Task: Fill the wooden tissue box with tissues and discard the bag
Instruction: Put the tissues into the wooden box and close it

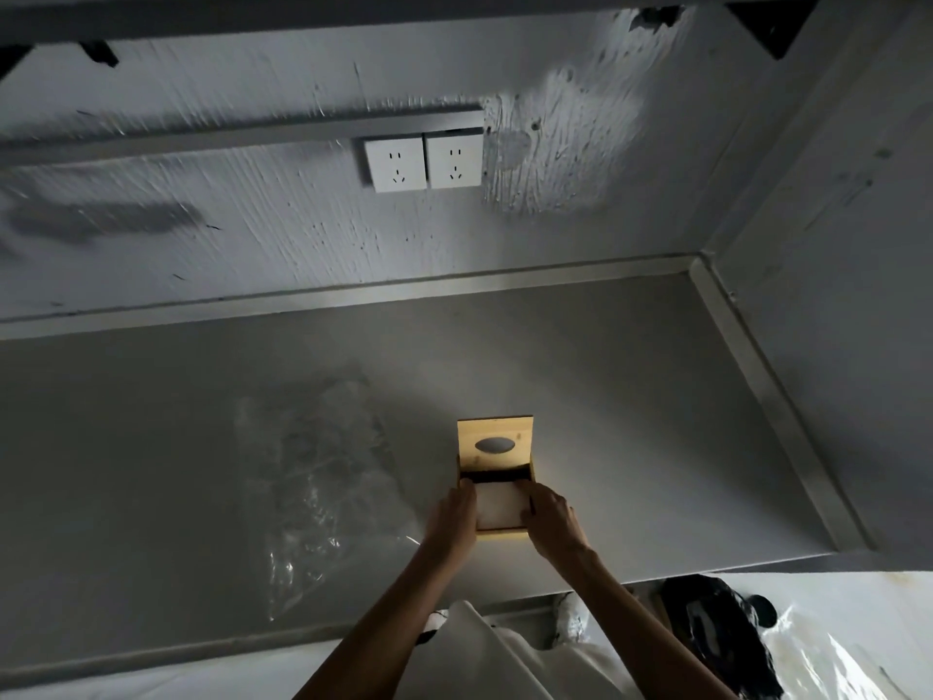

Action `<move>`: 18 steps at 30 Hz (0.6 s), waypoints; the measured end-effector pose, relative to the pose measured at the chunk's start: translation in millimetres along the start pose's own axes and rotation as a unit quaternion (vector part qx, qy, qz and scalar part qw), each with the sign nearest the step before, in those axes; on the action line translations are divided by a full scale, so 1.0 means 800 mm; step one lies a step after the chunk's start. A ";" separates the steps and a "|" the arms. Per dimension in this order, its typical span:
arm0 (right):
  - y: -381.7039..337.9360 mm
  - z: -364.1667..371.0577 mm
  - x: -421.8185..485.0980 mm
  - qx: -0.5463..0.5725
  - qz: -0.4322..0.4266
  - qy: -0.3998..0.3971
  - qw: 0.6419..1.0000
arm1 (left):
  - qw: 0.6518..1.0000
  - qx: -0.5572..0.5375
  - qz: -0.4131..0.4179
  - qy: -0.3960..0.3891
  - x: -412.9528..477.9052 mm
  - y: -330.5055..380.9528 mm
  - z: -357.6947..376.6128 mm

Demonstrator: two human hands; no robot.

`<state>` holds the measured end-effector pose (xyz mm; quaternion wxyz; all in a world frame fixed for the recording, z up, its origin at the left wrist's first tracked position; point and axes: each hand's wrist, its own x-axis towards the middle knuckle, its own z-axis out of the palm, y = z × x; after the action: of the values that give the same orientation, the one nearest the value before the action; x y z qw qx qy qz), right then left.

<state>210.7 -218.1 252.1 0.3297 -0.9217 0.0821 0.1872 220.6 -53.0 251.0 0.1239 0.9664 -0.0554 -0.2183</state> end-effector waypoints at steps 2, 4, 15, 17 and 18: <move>0.002 0.000 0.001 0.006 -0.007 -0.005 1.000 | 1.000 0.003 -0.006 0.001 -0.001 0.004 -0.003; 0.006 0.000 0.000 -0.002 -0.014 -0.013 1.000 | 1.000 -0.005 -0.016 -0.004 -0.004 0.006 -0.006; 0.043 -0.052 -0.008 0.299 -0.044 -0.025 0.953 | 0.955 -0.296 -0.015 0.024 -0.030 -0.049 -0.038; 0.037 -0.077 0.004 0.440 0.011 -0.026 0.898 | 0.872 -0.478 -0.104 -0.009 -0.013 -0.055 -0.061; 0.033 -0.087 0.016 0.519 0.053 -0.038 0.852 | 0.815 -0.561 -0.139 -0.035 -0.004 -0.054 -0.073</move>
<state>235.1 -283.4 281.2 0.7526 -0.6030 0.2032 0.1696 245.5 1.4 291.6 0.6113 0.7182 0.2072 -0.2598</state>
